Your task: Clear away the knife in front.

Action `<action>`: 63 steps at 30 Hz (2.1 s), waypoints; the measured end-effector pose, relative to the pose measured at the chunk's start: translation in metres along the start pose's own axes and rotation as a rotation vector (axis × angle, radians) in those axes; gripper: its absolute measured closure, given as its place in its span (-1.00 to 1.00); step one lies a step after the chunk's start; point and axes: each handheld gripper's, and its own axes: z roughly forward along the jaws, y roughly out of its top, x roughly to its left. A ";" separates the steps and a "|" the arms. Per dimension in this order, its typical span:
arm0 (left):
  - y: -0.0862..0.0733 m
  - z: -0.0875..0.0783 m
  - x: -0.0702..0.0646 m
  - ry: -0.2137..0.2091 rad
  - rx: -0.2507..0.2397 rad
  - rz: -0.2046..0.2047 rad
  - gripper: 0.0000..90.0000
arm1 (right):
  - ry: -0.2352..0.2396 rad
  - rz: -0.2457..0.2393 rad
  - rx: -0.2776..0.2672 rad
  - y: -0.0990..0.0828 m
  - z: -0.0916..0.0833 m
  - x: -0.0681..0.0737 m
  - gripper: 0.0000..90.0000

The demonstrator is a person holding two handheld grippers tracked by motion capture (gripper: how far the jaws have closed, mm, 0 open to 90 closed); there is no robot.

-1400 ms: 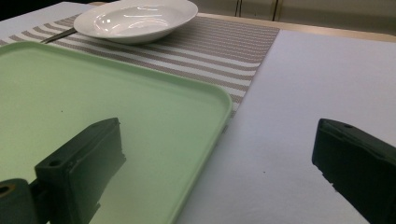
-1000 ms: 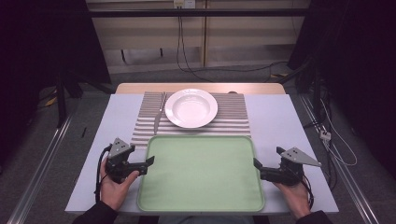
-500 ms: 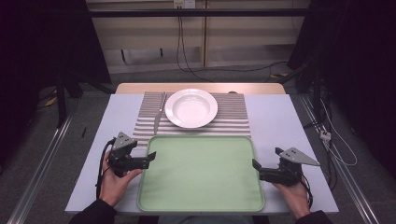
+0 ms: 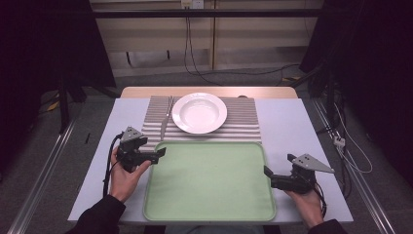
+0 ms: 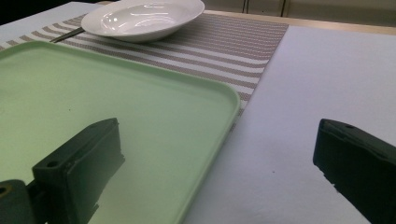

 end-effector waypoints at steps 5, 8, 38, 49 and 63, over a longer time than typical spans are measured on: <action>0.006 0.008 0.008 -0.007 -0.007 -0.009 -0.68 | 0.003 0.001 0.002 0.000 0.001 0.001 -0.98; 0.010 0.014 0.012 -0.013 0.001 -0.002 -0.72 | 0.003 0.003 0.002 0.000 0.000 0.000 -0.98; 0.064 0.078 0.065 0.076 0.112 -0.053 -0.69 | 0.009 -0.004 0.002 0.000 0.001 0.002 -0.98; 0.078 0.107 0.084 0.116 0.121 -0.052 -0.61 | 0.008 -0.002 0.008 -0.001 0.002 0.001 -0.98; 0.083 0.138 0.101 0.158 0.170 -0.059 -0.38 | 0.002 -0.006 0.011 -0.001 0.000 0.002 -0.98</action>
